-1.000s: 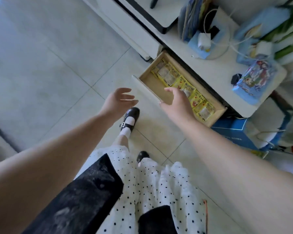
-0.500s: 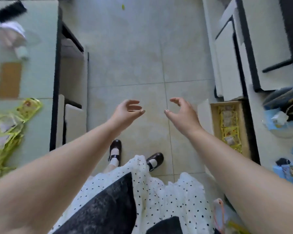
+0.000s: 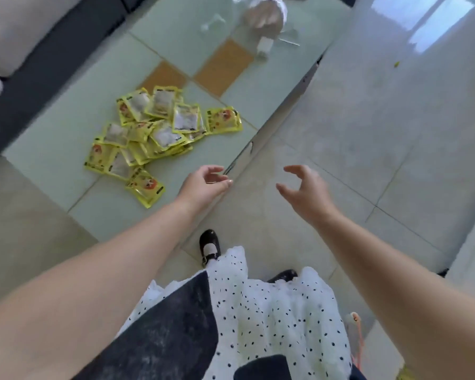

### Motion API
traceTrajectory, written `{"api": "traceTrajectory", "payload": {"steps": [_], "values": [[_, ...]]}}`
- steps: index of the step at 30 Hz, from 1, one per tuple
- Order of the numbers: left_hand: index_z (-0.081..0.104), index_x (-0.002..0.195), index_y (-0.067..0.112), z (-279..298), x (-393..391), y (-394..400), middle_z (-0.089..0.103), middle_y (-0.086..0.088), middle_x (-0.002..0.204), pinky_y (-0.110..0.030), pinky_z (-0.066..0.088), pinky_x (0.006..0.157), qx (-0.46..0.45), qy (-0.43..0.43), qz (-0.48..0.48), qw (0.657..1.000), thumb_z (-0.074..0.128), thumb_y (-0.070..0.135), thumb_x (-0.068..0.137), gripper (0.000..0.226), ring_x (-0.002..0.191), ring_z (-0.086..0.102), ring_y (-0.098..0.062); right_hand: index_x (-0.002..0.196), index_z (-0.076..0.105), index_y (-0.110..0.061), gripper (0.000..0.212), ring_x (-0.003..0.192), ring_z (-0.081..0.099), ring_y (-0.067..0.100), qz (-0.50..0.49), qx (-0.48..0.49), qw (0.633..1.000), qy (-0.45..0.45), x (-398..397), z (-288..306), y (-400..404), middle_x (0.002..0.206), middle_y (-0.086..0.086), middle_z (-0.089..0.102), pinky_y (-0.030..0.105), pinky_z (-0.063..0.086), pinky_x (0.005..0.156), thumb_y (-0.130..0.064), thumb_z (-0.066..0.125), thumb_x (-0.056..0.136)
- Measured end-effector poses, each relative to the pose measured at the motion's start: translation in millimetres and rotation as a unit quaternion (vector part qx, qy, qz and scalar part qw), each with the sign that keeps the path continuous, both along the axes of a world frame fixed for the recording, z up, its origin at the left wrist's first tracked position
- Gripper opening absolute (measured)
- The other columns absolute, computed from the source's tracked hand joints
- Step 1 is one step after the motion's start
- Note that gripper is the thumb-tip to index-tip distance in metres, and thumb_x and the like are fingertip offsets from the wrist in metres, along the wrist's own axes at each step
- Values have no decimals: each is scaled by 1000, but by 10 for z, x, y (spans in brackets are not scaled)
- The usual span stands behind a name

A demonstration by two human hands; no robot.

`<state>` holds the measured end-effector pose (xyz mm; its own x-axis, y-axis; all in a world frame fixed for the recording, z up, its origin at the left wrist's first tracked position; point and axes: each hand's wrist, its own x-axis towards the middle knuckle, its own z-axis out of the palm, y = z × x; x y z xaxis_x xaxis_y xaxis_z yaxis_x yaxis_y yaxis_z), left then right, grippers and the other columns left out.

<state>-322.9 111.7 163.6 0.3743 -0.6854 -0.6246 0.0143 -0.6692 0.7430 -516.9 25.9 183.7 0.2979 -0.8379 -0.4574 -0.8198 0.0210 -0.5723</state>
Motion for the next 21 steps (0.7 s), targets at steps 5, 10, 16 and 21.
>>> {"api": "traceTrajectory", "payload": {"steps": [5, 10, 16, 21], "values": [[55, 111, 19, -224, 1046, 436, 65, -2, 106, -20, 44, 71, 38, 7, 142, 989, 68, 15, 85, 29, 91, 59, -10, 129, 54, -17, 43, 120, 50, 20, 67, 21, 997, 24, 1010, -237, -8, 131, 7, 53, 21, 32, 85, -27, 63, 88], [56, 107, 20, -453, 1634, 641, 65, -1, 104, -21, 45, 68, 57, 14, 237, 970, 67, 15, 85, 25, 89, 62, -13, 128, 54, -17, 43, 119, 51, 20, 128, 29, 991, 36, 1716, -420, -83, 132, 6, 53, 22, 34, 90, -27, 63, 88], [56, 104, 20, -807, 1980, 331, 66, -1, 99, -29, 50, 71, 72, 29, 301, 950, 70, 20, 83, 25, 93, 62, -17, 137, 45, -18, 52, 124, 48, 21, 157, 46, 985, 62, 2211, -755, -536, 141, 5, 48, 25, 36, 93, -32, 60, 90], [56, 119, 17, -1070, 2158, -173, 64, -6, 106, -38, 50, 90, 139, 59, 322, 934, 71, 29, 81, 42, 102, 59, -19, 145, 32, -19, 63, 130, 45, 25, 167, 84, 976, 111, 2482, -1078, -924, 145, 6, 45, 34, 42, 97, -35, 58, 90]]}}
